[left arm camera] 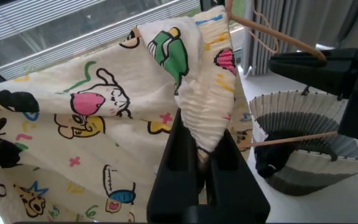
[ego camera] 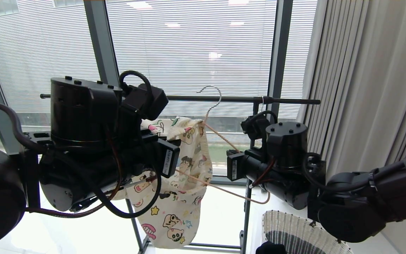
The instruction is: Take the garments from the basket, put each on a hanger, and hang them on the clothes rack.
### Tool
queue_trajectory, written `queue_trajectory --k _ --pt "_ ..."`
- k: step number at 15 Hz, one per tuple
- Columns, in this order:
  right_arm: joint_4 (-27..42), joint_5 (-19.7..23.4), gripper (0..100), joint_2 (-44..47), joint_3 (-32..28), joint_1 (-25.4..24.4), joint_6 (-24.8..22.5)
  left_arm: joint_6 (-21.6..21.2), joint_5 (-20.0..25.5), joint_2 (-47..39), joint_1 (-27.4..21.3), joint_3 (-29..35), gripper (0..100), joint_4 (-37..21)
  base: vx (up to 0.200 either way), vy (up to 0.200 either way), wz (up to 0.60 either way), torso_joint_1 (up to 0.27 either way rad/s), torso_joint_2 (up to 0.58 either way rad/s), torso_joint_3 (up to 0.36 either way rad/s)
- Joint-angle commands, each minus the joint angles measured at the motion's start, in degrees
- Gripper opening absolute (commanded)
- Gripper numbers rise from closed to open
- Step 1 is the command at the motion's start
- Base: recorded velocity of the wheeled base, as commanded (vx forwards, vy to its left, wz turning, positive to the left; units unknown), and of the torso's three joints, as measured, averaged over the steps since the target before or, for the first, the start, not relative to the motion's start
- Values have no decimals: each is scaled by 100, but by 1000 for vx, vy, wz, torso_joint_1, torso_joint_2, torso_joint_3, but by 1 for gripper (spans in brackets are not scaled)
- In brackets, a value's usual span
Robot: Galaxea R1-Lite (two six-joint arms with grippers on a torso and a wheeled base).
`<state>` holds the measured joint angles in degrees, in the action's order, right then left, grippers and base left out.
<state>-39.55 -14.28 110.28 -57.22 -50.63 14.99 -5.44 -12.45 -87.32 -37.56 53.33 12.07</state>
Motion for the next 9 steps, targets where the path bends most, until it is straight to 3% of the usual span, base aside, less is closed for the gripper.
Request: queue_trajectory --k 1,9 --pt "0 4 0 -103 -26 -9 -23 8 -3 -13 3 19 100 6 0 0 0 0 0 0" --pt "-370 4 0 -235 27 106 -392 -72 -3 426 3 37 100 6 0 0 0 0 0 0"
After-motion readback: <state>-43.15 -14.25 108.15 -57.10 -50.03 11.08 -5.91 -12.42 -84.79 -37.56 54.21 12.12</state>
